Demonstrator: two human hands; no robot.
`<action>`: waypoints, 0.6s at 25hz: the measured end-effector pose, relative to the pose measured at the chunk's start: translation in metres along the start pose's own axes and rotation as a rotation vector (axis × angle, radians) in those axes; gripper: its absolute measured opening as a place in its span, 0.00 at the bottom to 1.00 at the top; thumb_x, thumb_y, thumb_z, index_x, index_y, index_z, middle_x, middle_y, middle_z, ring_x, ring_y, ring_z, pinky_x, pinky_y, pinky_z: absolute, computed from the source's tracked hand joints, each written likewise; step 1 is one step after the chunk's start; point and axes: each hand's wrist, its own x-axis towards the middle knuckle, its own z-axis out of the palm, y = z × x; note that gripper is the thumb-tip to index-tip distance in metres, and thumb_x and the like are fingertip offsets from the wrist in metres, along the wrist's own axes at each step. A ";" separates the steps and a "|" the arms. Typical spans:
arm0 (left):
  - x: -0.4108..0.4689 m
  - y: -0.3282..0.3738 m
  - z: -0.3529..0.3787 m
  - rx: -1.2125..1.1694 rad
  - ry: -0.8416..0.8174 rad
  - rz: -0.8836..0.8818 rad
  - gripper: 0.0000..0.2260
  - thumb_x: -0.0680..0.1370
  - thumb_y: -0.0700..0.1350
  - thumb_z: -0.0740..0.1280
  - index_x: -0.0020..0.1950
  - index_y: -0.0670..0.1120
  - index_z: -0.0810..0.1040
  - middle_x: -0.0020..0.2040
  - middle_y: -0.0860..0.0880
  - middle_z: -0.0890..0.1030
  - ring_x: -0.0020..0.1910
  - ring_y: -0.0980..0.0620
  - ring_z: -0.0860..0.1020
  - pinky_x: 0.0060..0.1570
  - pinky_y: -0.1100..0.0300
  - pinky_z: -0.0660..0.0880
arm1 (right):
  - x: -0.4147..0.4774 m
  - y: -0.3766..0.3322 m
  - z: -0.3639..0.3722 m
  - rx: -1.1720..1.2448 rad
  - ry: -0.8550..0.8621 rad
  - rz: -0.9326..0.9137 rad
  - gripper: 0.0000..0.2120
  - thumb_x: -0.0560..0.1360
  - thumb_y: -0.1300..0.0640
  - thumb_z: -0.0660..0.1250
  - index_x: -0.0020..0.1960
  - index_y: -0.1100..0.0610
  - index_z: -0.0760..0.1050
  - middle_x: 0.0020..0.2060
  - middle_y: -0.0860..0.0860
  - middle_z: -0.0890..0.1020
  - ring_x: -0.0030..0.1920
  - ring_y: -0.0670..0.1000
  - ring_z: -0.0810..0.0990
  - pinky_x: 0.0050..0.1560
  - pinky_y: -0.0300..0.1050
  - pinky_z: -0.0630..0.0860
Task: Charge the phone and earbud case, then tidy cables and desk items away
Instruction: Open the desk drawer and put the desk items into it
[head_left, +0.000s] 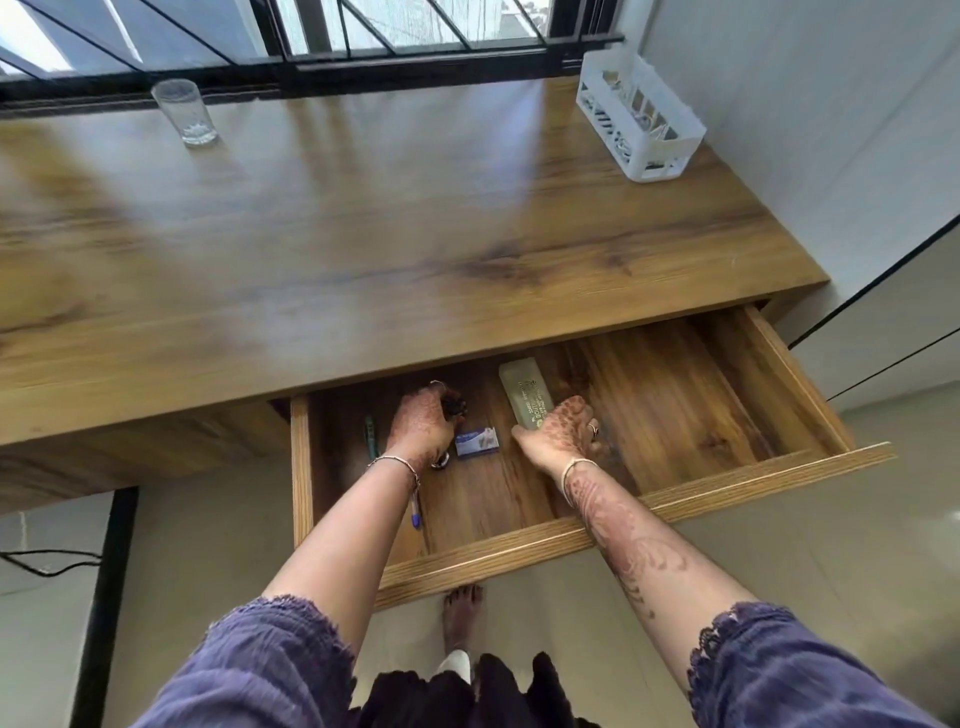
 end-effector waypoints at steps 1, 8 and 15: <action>0.001 -0.001 0.002 0.001 -0.002 0.001 0.14 0.74 0.41 0.70 0.59 0.47 0.79 0.59 0.46 0.82 0.59 0.48 0.78 0.57 0.62 0.72 | 0.000 0.000 0.000 -0.001 0.006 0.001 0.50 0.71 0.41 0.70 0.76 0.65 0.45 0.76 0.60 0.54 0.76 0.60 0.53 0.73 0.56 0.53; 0.002 -0.001 0.008 0.045 -0.001 0.012 0.16 0.75 0.43 0.70 0.62 0.45 0.77 0.61 0.42 0.79 0.61 0.43 0.77 0.58 0.56 0.73 | -0.003 0.002 -0.003 -0.015 0.037 -0.007 0.51 0.69 0.40 0.71 0.76 0.64 0.46 0.76 0.59 0.54 0.76 0.59 0.53 0.73 0.55 0.54; -0.013 -0.003 -0.010 0.054 0.067 0.042 0.20 0.74 0.45 0.70 0.66 0.48 0.74 0.64 0.42 0.74 0.65 0.43 0.72 0.65 0.54 0.70 | -0.016 -0.001 -0.012 -0.084 0.067 -0.106 0.50 0.70 0.40 0.70 0.76 0.62 0.46 0.75 0.59 0.54 0.75 0.60 0.53 0.72 0.57 0.55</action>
